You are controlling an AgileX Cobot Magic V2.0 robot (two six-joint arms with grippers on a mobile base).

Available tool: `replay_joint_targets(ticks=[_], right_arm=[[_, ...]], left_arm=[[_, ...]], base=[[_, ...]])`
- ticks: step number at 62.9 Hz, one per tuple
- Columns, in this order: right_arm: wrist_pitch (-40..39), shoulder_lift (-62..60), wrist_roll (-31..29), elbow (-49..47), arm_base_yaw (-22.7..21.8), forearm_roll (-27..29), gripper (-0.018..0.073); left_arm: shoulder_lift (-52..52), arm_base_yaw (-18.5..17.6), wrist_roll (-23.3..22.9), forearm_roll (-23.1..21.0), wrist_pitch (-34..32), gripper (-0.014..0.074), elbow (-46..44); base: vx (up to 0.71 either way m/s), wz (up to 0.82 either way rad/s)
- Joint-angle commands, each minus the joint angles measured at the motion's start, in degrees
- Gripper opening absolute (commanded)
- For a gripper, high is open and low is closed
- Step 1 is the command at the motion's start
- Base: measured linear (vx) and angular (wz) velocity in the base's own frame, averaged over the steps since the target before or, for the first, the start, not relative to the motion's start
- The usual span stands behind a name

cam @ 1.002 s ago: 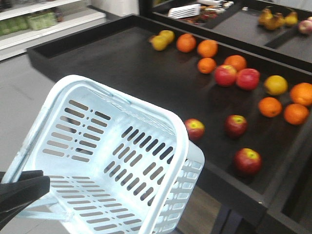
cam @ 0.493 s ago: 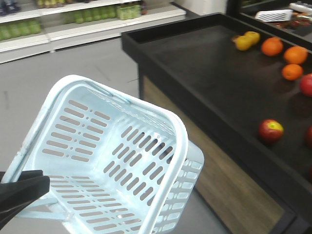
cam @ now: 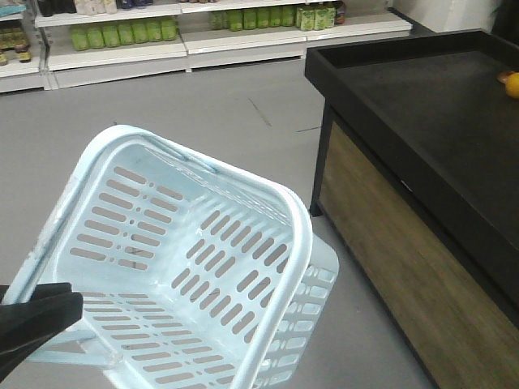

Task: Pick three apples into basket with both arms
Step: 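Drive the base away carrying the basket in the left gripper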

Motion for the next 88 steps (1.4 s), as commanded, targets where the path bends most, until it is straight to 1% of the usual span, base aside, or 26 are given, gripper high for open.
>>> replay_joint_targets(ticks=[1, 40, 88], right_arm=[[-4.4, -0.7, 0.0, 0.8, -0.4, -0.7, -0.0007], [-4.4, -0.7, 0.0, 0.8, -0.4, -0.7, -0.0007], [-4.4, -0.7, 0.0, 0.8, -0.4, -0.7, -0.0007]], left_arm=[[-0.1, -0.2, -0.2, -2.8, -4.8, -0.0006, -1.7], [-0.1, -0.2, -0.2, -2.8, -4.8, -0.0006, -1.7], [-0.1, -0.2, -0.2, -2.8, -4.8, -0.0006, -1.7]], base=[[-0.09, 0.38], [-0.03, 0.31], [0.11, 0.39]])
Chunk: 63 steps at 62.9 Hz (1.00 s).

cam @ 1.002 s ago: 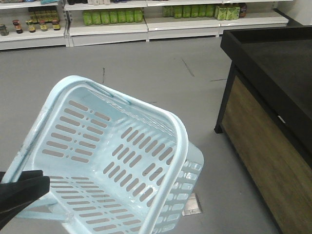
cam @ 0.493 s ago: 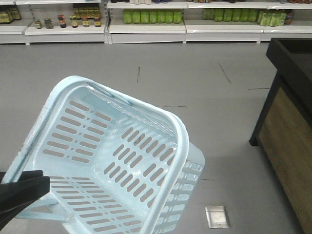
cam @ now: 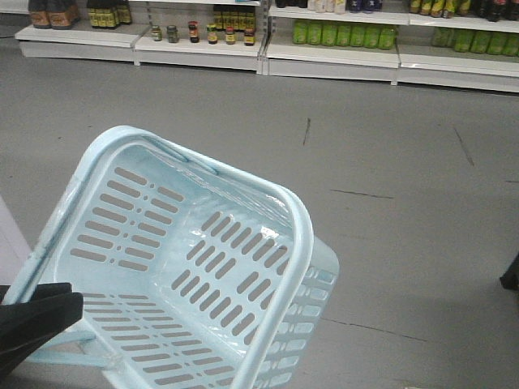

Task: Pick three apples into basket with both arms
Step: 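Drive the base away carrying the basket in the left gripper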

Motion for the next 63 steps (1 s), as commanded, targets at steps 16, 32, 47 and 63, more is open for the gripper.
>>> replay_joint_targets(ticks=[16, 32, 47, 63], right_arm=[[-4.4, -0.7, 0.0, 0.8, -0.4, -0.7, -0.0007], [-4.4, -0.7, 0.0, 0.8, -0.4, -0.7, -0.0007], [-4.4, -0.7, 0.0, 0.8, -0.4, -0.7, -0.0007], [-4.4, -0.7, 0.0, 0.8, -0.4, -0.7, -0.0007]], left_arm=[[-0.1, -0.2, -0.2, -2.7, -4.8, -0.0006, -1.7], [-0.1, -0.2, -0.2, -2.7, -4.8, -0.0006, -1.7], [-0.1, -0.2, -0.2, -2.7, -4.8, -0.0006, -1.7], [-0.1, -0.2, -0.2, -2.7, -4.8, -0.0006, -1.7]], base=[[0.16, 0.29], [0.18, 0.10], [0.21, -0.08], [0.23, -0.19]])
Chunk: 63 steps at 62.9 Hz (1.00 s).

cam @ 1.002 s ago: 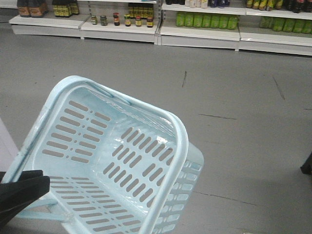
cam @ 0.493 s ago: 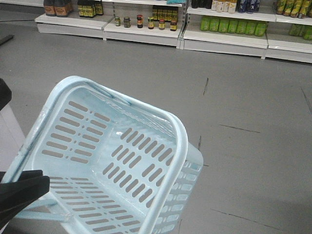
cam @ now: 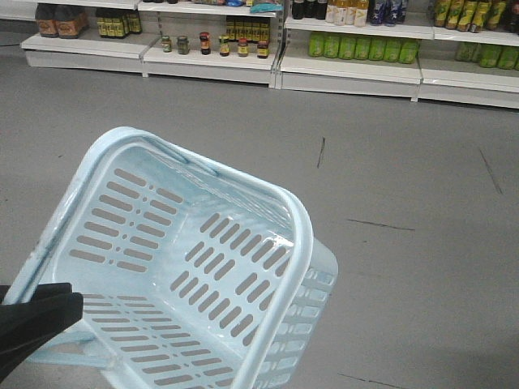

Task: Pick three apples into basket with both arms
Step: 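Drive the base away carrying the basket in the left gripper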

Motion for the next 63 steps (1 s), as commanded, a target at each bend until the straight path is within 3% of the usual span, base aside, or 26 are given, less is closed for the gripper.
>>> replay_joint_targets(ticks=[1, 63], right_arm=[[-4.4, -0.7, 0.0, 0.8, -0.4, -0.7, -0.0007], [-4.4, -0.7, 0.0, 0.8, -0.4, -0.7, -0.0007]], left_arm=[[-0.1, -0.2, -0.2, -2.7, -4.8, -0.0006, -1.7], [-0.1, -0.2, -0.2, -2.7, -4.8, -0.0006, -1.7]], base=[[0.23, -0.21], [0.23, -0.17]])
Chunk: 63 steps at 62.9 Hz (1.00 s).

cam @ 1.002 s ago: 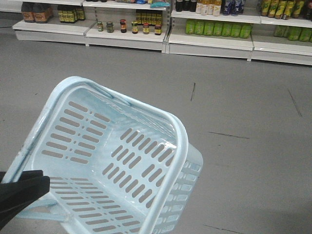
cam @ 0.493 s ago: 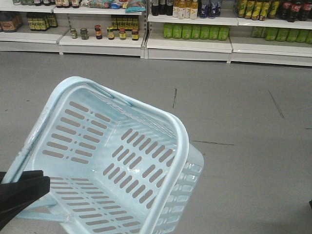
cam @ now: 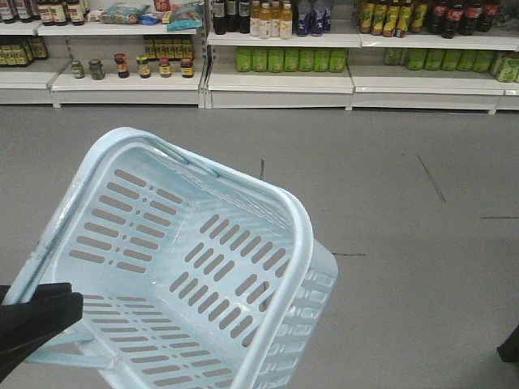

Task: Pick three apples into basket with both arms
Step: 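Drive the base away carrying the basket in the left gripper, then turn the base toward the table with red apples and oranges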

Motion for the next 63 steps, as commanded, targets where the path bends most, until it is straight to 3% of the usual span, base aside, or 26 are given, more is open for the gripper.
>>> replay_joint_targets(ticks=[1, 63], right_arm=[[-4.4, -0.7, 0.0, 0.8, -0.4, -0.7, -0.0007], [-4.4, -0.7, 0.0, 0.8, -0.4, -0.7, -0.0007]], left_arm=[[-0.1, -0.2, -0.2, -2.7, -4.8, -0.0006, -1.7], [-0.1, -0.2, -0.2, -2.7, -4.8, -0.0006, -1.7]], base=[[0.23, -0.22], [0.20, -0.36]])
